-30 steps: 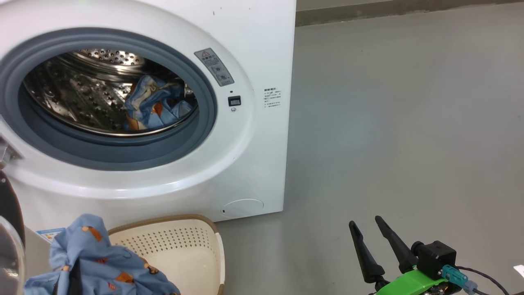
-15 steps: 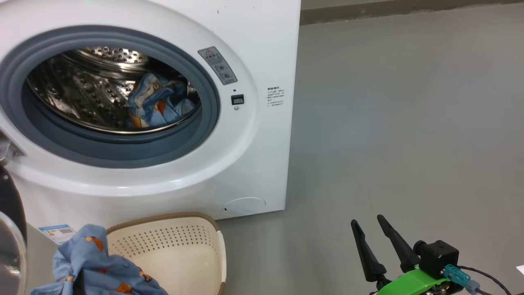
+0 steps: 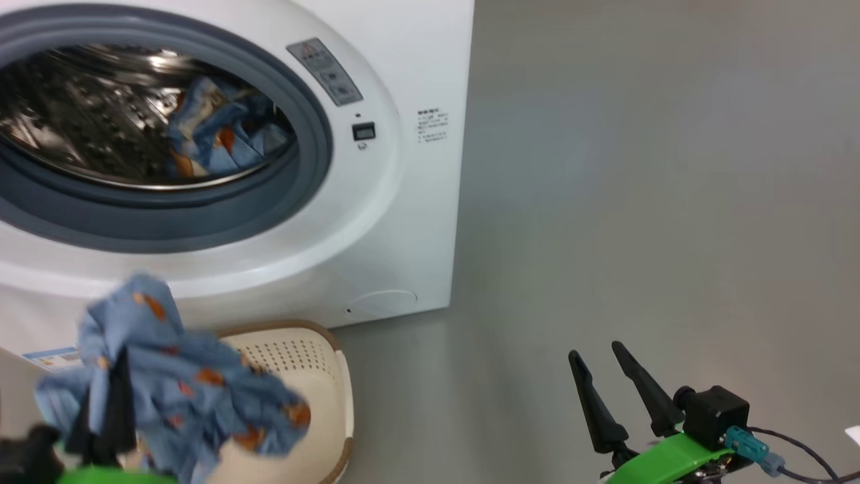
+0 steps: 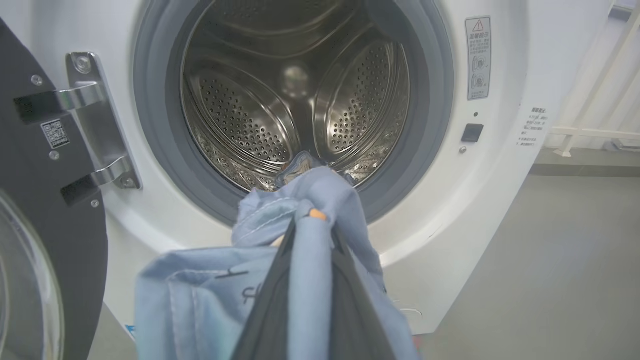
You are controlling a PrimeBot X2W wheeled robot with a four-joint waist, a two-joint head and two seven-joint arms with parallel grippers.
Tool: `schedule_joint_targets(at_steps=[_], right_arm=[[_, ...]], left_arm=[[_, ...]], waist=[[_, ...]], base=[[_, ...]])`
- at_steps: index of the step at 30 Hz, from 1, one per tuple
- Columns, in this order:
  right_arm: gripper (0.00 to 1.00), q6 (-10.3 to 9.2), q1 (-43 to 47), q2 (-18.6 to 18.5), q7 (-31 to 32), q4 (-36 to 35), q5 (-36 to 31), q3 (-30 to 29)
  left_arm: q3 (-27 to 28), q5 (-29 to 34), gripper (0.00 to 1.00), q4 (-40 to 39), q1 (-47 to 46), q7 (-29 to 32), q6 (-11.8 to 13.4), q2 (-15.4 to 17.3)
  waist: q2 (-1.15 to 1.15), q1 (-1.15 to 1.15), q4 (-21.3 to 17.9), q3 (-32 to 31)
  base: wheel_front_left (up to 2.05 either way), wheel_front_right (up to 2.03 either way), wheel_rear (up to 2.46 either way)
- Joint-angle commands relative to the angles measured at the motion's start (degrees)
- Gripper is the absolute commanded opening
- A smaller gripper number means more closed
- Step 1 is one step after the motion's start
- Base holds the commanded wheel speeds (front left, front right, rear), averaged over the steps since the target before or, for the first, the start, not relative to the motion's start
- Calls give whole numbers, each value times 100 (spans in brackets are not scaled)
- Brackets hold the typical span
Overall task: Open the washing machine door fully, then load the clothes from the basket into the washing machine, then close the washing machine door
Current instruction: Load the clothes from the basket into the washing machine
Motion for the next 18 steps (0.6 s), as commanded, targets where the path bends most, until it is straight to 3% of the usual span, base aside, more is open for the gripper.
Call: schedule_joint_targets(at_steps=[1,18], right_arm=[[100,9,-216,8,-69,-165,18,159],[100,9,-552,8,-69,-455,64,310]], left_arm=[[150,-66,0,-116,-374,-37,-14,176],[166,-425,0,522,-2560,-37,-14,1159]], waist=[[0,0,-166,271],[0,0,-677,1299]], base=[[0,0,0],[0,0,0]])
